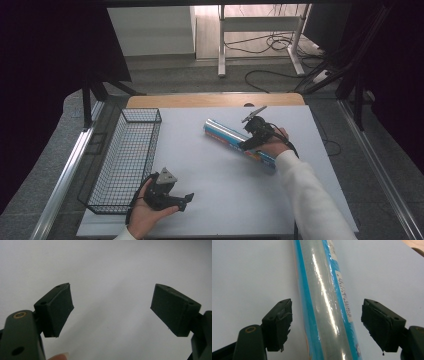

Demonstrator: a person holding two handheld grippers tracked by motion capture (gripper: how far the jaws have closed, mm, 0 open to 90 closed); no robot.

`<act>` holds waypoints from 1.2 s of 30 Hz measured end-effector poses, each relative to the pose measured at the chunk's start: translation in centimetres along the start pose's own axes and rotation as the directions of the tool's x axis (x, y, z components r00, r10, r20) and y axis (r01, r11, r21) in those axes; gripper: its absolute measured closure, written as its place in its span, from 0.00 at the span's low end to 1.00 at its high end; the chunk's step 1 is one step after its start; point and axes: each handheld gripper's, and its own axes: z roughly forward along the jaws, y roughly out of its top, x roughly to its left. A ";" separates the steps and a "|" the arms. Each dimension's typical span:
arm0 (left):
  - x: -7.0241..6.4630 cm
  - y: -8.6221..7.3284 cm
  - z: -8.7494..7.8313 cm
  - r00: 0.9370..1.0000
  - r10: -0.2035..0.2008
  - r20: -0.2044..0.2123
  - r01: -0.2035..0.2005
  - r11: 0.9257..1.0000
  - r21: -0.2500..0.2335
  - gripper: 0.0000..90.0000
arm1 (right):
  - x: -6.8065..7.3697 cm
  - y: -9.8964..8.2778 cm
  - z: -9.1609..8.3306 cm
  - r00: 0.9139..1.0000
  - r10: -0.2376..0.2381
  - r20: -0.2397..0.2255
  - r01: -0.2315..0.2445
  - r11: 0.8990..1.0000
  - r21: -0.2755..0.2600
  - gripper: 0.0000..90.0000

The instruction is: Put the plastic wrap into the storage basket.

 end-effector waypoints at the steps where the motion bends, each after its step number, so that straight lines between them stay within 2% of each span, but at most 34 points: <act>1: 0.0 0.0 0.0 1.000 0.002 -0.001 -0.002 1.000 0.002 0.19 | 0.0 0.1 0.2 1.000 0.000 0.003 0.000 1.000 0.002 0.28; 8: 0.1 -0.1 0.1 1.000 0.004 -0.005 -0.004 1.000 -0.003 0.20 | -0.3 0.4 2.1 1.000 -0.006 -0.005 0.007 0.999 0.045 0.26; 13: 0.1 -0.1 0.3 1.000 0.005 -0.006 -0.005 1.000 0.002 0.20 | -0.3 0.6 2.8 1.000 -0.006 -0.011 0.007 0.998 0.055 0.25; 19: 0.1 -0.1 0.3 1.000 0.009 -0.007 -0.009 1.000 -0.006 0.20 | -0.3 0.5 4.0 1.000 -0.017 -0.025 0.019 0.994 0.104 0.25; 23: 0.1 -0.2 0.4 1.000 0.013 -0.006 -0.013 1.000 0.000 0.20 | -0.3 0.2 4.7 0.999 -0.043 -0.033 0.047 0.988 0.148 0.27; 25: 0.0 -0.2 0.5 1.000 0.018 -0.005 -0.018 1.000 0.004 0.20 | -0.2 0.1 5.2 0.997 -0.072 -0.030 0.077 0.977 0.198 0.29; 27: 0.0 -0.2 0.6 1.000 0.020 -0.005 -0.020 1.000 0.008 0.20 | -0.1 0.3 5.4 0.994 -0.108 -0.011 0.108 0.971 0.213 0.33; 36: 0.0 -0.2 0.7 1.000 0.019 -0.005 -0.019 1.000 0.009 0.20 | -0.2 0.4 5.3 0.993 -0.116 -0.020 0.118 0.970 0.214 0.35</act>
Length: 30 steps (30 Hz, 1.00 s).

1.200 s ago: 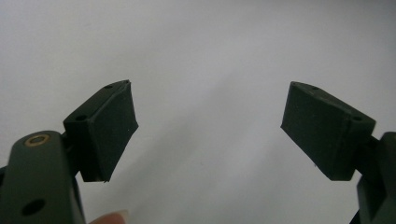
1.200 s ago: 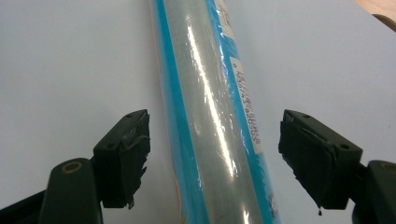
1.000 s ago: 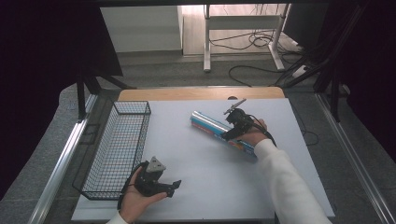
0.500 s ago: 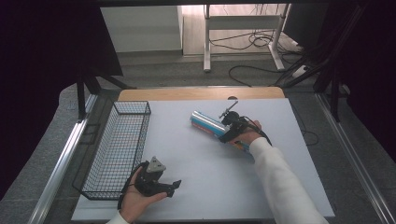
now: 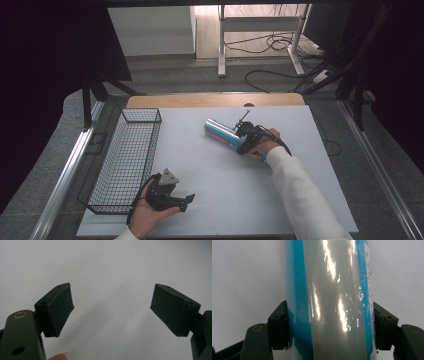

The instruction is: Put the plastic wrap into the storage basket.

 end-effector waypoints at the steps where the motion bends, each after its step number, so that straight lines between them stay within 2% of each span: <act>1: 0.0 0.0 0.0 1.000 0.000 0.000 0.000 1.000 0.000 0.20 | 0.0 0.0 0.0 1.000 0.004 0.001 -0.004 1.000 -0.002 0.35; 2: 0.0 0.0 0.0 1.000 -0.001 0.000 0.001 1.000 0.000 0.20 | 0.0 0.0 0.0 1.000 0.014 0.007 -0.014 1.000 0.000 0.35; 7: 0.1 0.0 0.1 1.000 0.000 -0.001 0.000 1.000 0.002 0.20 | 0.0 0.1 -0.6 0.997 0.074 -0.025 -0.074 0.997 -0.006 0.35; 11: 0.1 0.0 0.1 1.000 0.002 -0.001 -0.002 1.000 0.002 0.20 | -0.1 0.0 -1.1 0.995 0.094 -0.036 -0.095 0.995 -0.010 0.36; 13: 0.1 0.0 0.1 1.000 0.004 -0.002 -0.004 1.000 0.003 0.20 | -0.1 -0.2 -1.7 0.993 0.105 -0.047 -0.107 0.994 -0.029 0.36; 20: 0.0 0.0 0.1 1.000 0.002 -0.003 -0.002 1.000 0.002 0.20 | 0.4 -0.3 -3.1 0.992 0.112 -0.055 -0.115 0.992 -0.053 0.36; 22: 0.0 0.0 0.1 1.000 -0.001 -0.005 0.001 1.000 -0.002 0.20 | 0.6 -0.6 -3.7 0.987 0.133 -0.085 -0.139 0.988 -0.068 0.36; 23: 0.0 0.0 0.0 1.000 -0.003 -0.009 0.003 1.000 -0.009 0.20 | 0.6 -0.6 -3.7 0.987 0.133 -0.085 -0.139 0.988 -0.068 0.36; 30: 0.2 0.0 0.0 1.000 -0.024 0.000 0.023 0.999 -0.023 0.20 | 1.6 -2.1 -5.1 0.972 0.182 -0.151 -0.197 0.976 -0.093 0.36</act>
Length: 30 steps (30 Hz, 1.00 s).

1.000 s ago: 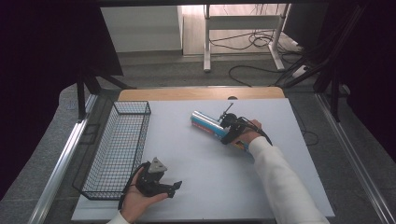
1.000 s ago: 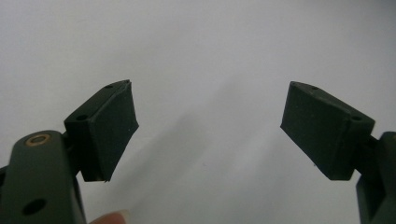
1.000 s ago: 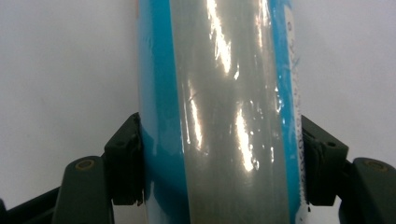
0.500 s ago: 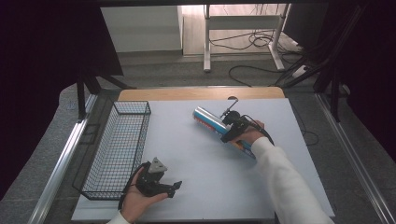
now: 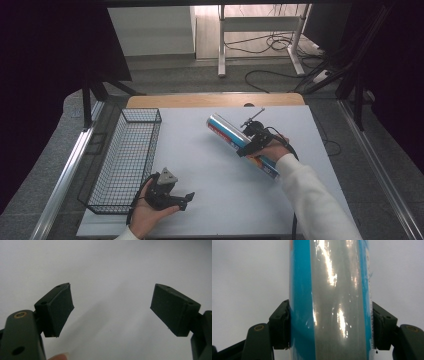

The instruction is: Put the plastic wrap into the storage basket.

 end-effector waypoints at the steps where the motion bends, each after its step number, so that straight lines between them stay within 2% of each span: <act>1: 0.0 0.0 0.0 1.000 -0.002 0.000 0.002 1.000 -0.003 0.20 | 0.1 -0.1 -0.1 1.000 0.001 -0.008 -0.001 1.000 -0.003 0.36; 4: 0.0 0.0 -0.2 1.000 -0.015 -0.006 0.015 1.000 -0.024 0.20 | 0.9 -0.8 -0.6 0.999 0.022 -0.035 -0.022 0.999 -0.025 0.36; 5: 0.2 0.1 -0.2 0.999 -0.032 -0.004 0.032 0.999 -0.033 0.20 | 1.4 -1.2 -0.9 0.998 0.029 -0.053 -0.031 0.999 -0.041 0.36; 7: 0.2 0.1 -0.2 0.999 -0.039 0.000 0.039 0.999 -0.035 0.20 | 1.7 -1.4 -1.0 0.998 0.028 -0.060 -0.031 0.998 -0.049 0.36; 12: 0.5 0.1 -0.3 0.997 -0.071 0.035 0.073 0.996 -0.055 0.20 | 2.8 -2.0 -1.6 0.993 0.034 -0.112 -0.043 0.996 -0.083 0.36; 14: 0.6 0.2 -0.4 0.994 -0.087 0.062 0.092 0.993 -0.071 0.20 | 3.4 -2.5 -1.8 0.990 0.034 -0.136 -0.049 0.993 -0.107 0.36; 16: 0.8 0.3 -0.4 0.989 -0.112 0.100 0.121 0.989 -0.089 0.20 | 3.9 -3.0 -2.0 0.988 0.033 -0.152 -0.052 0.991 -0.123 0.36; 18: 0.9 0.5 -0.4 0.980 -0.138 0.142 0.153 0.982 -0.107 0.20 | 4.3 -3.3 -2.1 0.987 0.035 -0.156 -0.056 0.989 -0.135 0.36; 24: 1.1 1.0 -0.5 0.972 -0.167 0.168 0.192 0.971 -0.143 0.20 | 5.2 -3.9 -2.6 0.980 0.039 -0.197 -0.075 0.981 -0.176 0.36; 30: 1.5 1.5 -0.5 0.961 -0.193 0.198 0.227 0.960 -0.163 0.20 | 6.0 -4.0 -2.6 0.974 0.041 -0.223 -0.084 0.978 -0.188 0.36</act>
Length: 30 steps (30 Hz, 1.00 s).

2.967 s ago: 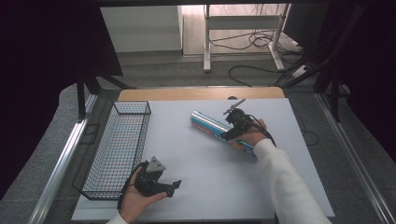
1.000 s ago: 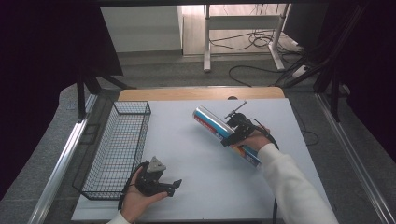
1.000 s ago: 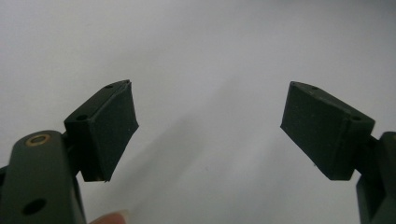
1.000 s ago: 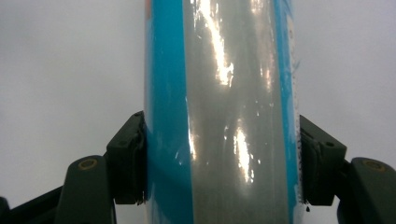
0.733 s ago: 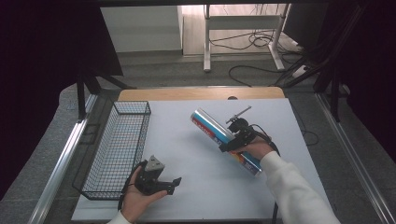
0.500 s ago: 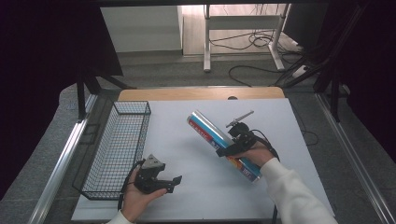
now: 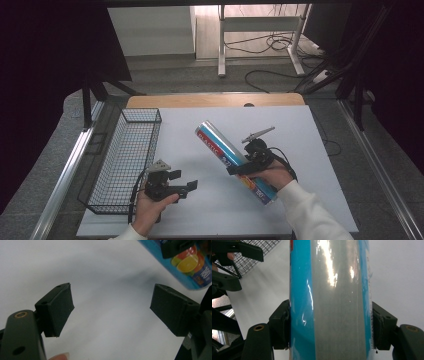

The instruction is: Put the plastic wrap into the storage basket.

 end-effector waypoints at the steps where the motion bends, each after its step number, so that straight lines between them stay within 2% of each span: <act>1: 0.0 0.1 0.0 1.000 -0.003 0.005 0.003 1.000 -0.006 0.20 | 0.1 -0.1 0.1 1.000 0.003 -0.020 -0.004 1.000 -0.004 0.36; 9: -0.1 1.7 0.8 0.996 -0.050 0.071 0.054 0.997 -0.051 0.20 | 0.7 -0.5 1.1 0.998 0.030 -0.056 -0.032 0.999 -0.041 0.36; 11: -0.3 2.2 1.1 0.996 -0.051 0.079 0.056 0.997 -0.059 0.18 | 0.9 -0.5 1.2 0.997 0.039 -0.061 -0.042 0.998 -0.051 0.36; 16: -0.5 3.1 1.7 0.991 -0.073 0.111 0.082 0.994 -0.079 0.15 | 1.7 -0.5 1.4 0.998 0.029 -0.061 -0.033 0.997 -0.069 0.36; 19: -0.7 3.7 2.3 0.983 -0.099 0.152 0.112 0.991 -0.075 0.14 | 2.2 -0.4 1.4 0.998 0.017 -0.057 -0.022 0.996 -0.082 0.36; 23: -1.0 4.2 2.8 0.976 -0.119 0.183 0.135 0.988 -0.076 0.10 | 3.0 -0.4 1.5 0.998 0.013 -0.062 -0.020 0.994 -0.107 0.36; 27: -0.7 4.6 3.0 0.960 -0.158 0.232 0.186 0.977 -0.103 0.10 | 3.7 -0.3 1.8 0.997 0.008 -0.079 -0.018 0.993 -0.121 0.36; 30: -0.5 4.8 3.3 0.953 -0.173 0.250 0.205 0.972 -0.112 0.11 | 4.2 -0.2 2.2 0.997 0.000 -0.082 -0.010 0.992 -0.129 0.36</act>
